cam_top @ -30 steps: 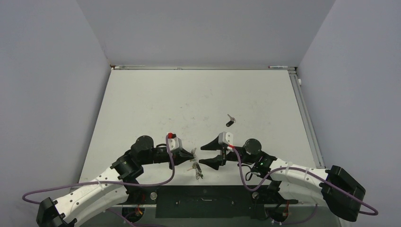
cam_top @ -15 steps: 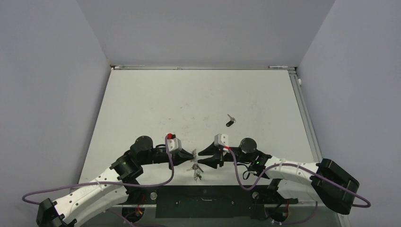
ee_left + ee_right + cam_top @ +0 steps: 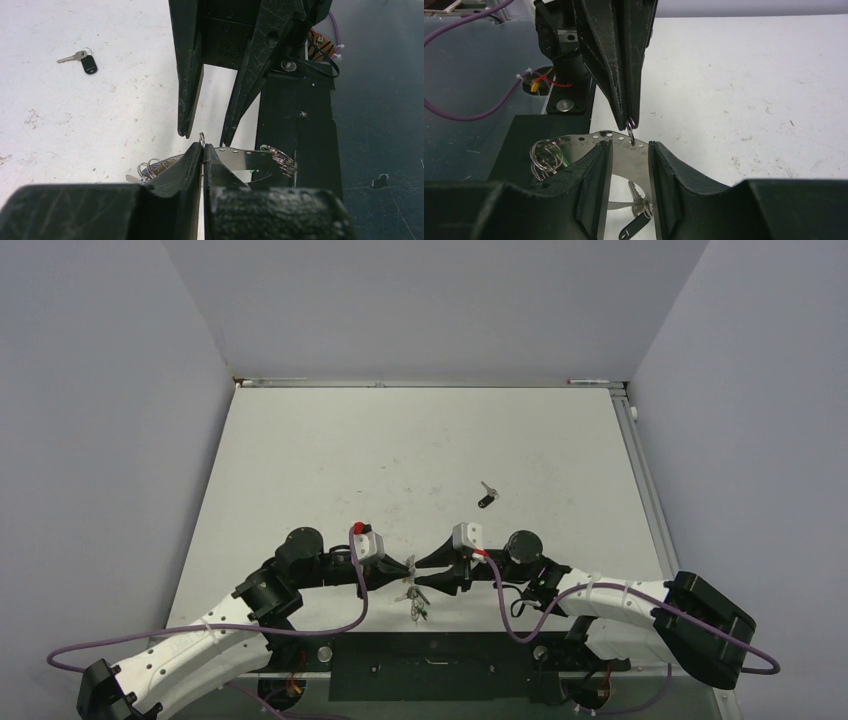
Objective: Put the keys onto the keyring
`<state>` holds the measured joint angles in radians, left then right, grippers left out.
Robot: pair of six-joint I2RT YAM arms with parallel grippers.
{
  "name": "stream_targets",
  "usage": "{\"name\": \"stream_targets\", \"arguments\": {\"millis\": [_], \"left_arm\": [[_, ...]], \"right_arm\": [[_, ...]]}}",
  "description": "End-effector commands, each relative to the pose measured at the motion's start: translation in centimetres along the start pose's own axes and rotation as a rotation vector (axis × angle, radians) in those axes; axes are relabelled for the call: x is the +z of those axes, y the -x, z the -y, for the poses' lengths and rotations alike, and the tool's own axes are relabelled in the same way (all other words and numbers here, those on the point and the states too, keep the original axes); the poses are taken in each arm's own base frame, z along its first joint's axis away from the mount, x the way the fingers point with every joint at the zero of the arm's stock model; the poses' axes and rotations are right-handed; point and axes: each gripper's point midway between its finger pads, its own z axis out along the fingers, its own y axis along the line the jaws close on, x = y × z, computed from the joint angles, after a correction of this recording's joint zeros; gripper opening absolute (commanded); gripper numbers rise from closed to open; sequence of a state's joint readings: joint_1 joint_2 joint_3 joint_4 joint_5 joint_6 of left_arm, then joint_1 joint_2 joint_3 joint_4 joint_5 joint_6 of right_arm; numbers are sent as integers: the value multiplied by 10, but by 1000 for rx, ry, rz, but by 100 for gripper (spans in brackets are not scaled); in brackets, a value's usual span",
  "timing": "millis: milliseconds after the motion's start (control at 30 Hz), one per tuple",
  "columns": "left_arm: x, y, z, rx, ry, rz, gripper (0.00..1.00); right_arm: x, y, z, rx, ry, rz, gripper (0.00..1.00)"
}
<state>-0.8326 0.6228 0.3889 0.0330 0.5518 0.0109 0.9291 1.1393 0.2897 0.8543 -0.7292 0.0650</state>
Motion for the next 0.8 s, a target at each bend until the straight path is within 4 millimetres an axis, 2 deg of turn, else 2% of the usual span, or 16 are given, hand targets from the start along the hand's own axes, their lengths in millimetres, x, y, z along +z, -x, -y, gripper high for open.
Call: {"name": "stream_targets", "arguments": {"millis": [0, 467, 633, 767], "left_arm": [[1, 25, 5, 49, -26, 70, 0], [1, 26, 4, 48, -26, 73, 0], [1, 26, 5, 46, -29, 74, 0], [1, 26, 5, 46, -30, 74, 0]], "right_arm": [[10, 37, -5, -79, 56, 102, 33], [15, 30, -4, -69, 67, 87, 28], [15, 32, -4, -73, 65, 92, 21], [14, 34, -4, -76, 62, 97, 20]]}}
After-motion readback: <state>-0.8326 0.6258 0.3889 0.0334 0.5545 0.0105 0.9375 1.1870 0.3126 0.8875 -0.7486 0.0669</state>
